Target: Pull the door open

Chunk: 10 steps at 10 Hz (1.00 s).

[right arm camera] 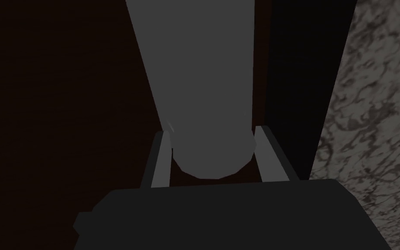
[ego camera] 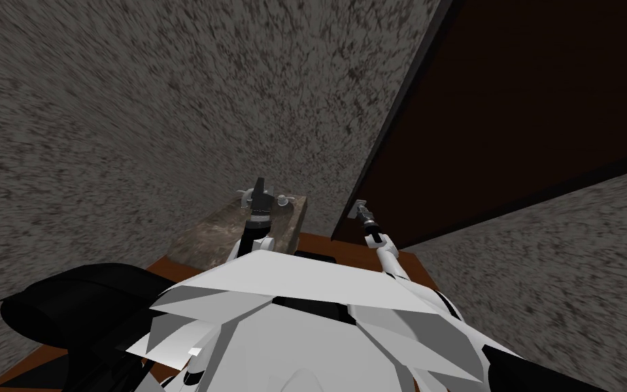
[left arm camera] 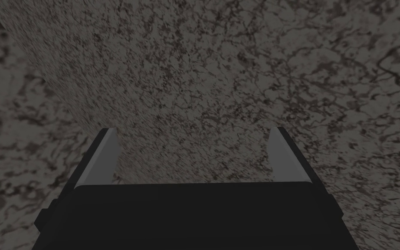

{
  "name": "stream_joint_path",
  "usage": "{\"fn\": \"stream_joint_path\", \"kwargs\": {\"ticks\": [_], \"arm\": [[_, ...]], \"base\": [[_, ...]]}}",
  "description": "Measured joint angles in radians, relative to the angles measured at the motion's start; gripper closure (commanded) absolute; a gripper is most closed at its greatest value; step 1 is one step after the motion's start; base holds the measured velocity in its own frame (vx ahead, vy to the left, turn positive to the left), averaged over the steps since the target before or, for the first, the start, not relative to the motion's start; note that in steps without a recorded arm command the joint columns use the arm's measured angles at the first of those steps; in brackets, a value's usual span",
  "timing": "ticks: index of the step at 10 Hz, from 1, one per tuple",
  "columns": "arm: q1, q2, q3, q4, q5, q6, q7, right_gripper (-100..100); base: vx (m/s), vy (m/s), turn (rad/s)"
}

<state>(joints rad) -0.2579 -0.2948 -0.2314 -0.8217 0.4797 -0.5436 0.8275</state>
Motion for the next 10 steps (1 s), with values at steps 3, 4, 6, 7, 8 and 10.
{"fn": "stream_joint_path", "kwargs": {"ticks": [3, 4, 6, 7, 8, 10], "arm": [[-0.004, 0.001, 0.006, 0.003, -0.035, 0.002, -0.080, 100], [-0.003, 0.001, 0.010, 0.000, -0.050, 0.005, -0.109, 100], [-0.005, 0.001, 0.013, 0.004, -0.070, 0.004, -0.156, 100], [-0.008, -0.001, 0.015, 0.010, -0.086, 0.003, -0.183, 100], [-0.010, -0.001, 0.016, 0.010, -0.093, 0.004, -0.204, 100], [-0.011, -0.002, 0.021, 0.012, -0.125, 0.004, -0.258, 100]], "base": [[-0.038, -0.034, 0.066], [-0.035, -0.021, 0.033], [-0.032, -0.028, 0.060], [-0.031, -0.028, 0.037], [-0.031, -0.031, 0.061], [-0.046, -0.034, 0.067]]}}
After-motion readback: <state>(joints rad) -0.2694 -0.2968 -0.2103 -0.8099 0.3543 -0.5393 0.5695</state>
